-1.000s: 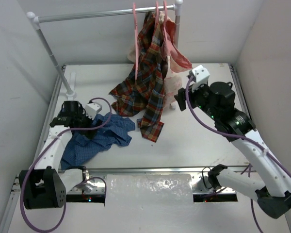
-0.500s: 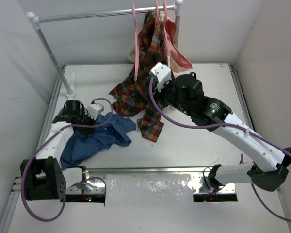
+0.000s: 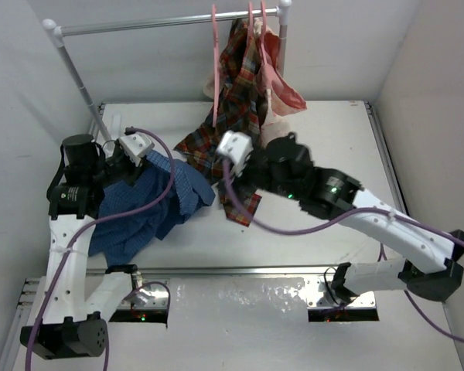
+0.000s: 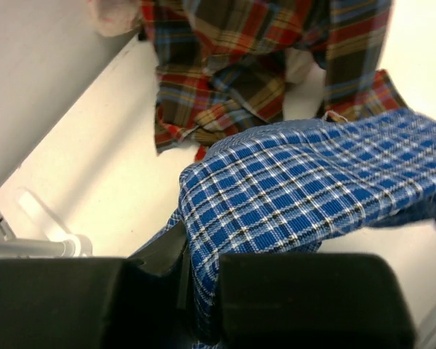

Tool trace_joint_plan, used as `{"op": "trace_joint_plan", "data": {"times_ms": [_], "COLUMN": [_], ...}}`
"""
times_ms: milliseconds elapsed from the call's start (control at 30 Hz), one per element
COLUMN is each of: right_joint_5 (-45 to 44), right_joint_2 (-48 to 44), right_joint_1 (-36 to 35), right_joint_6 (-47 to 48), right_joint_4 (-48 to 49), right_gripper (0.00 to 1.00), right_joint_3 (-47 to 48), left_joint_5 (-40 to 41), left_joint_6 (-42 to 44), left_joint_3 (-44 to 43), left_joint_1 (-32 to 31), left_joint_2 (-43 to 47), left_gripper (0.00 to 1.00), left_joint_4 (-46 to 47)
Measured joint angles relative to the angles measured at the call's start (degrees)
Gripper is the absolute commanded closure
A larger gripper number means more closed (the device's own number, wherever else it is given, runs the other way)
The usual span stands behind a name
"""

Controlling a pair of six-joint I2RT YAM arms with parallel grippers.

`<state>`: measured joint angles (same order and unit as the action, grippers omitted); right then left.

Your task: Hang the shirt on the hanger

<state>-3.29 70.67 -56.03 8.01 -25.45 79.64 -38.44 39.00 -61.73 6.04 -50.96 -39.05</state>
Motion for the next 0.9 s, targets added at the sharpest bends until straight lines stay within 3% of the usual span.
{"op": "trace_joint_plan", "data": {"times_ms": [200, 433, 733, 800, 833, 900], "right_joint_5": [-4.68, -10.34, -14.53, -17.68, -18.8, -20.74], "right_joint_2": [8.92, 11.89, 24.09, 27.19, 28.55, 30.53], "right_joint_1": [-13.92, -13.88, -13.84, -13.7, -13.6, -12.96], "right_joint_6": [3.78, -2.03, -12.31, -13.6, -13.88, -15.23], "right_joint_4": [1.2, 13.2, 30.88, 32.28, 32.79, 33.42], "right_gripper": [0.05, 0.06, 0.08, 0.26, 0.54, 0.79], "right_joint_3": [0.39, -11.56, -12.7, -11.74, -11.17, -10.56], "left_joint_5": [-0.83, 4.92, 6.8, 6.91, 6.95, 7.1], "left_joint_6": [1.38, -2.32, -4.5, -4.35, -4.26, -3.56], "left_joint_3": [-1.09, 1.4, 5.57, 6.75, 7.15, 7.43], "left_joint_1": [0.0, 0.0, 0.0, 0.0, 0.0, 0.0], "left_joint_2": [-0.7, -0.79, -1.97, -2.38, -2.43, -2.4], "left_gripper": [0.94, 0.93, 0.9, 0.86, 0.84, 0.75], "left_joint_4": [-5.05, -5.31, -4.66, -4.7, -4.7, -5.11]}}
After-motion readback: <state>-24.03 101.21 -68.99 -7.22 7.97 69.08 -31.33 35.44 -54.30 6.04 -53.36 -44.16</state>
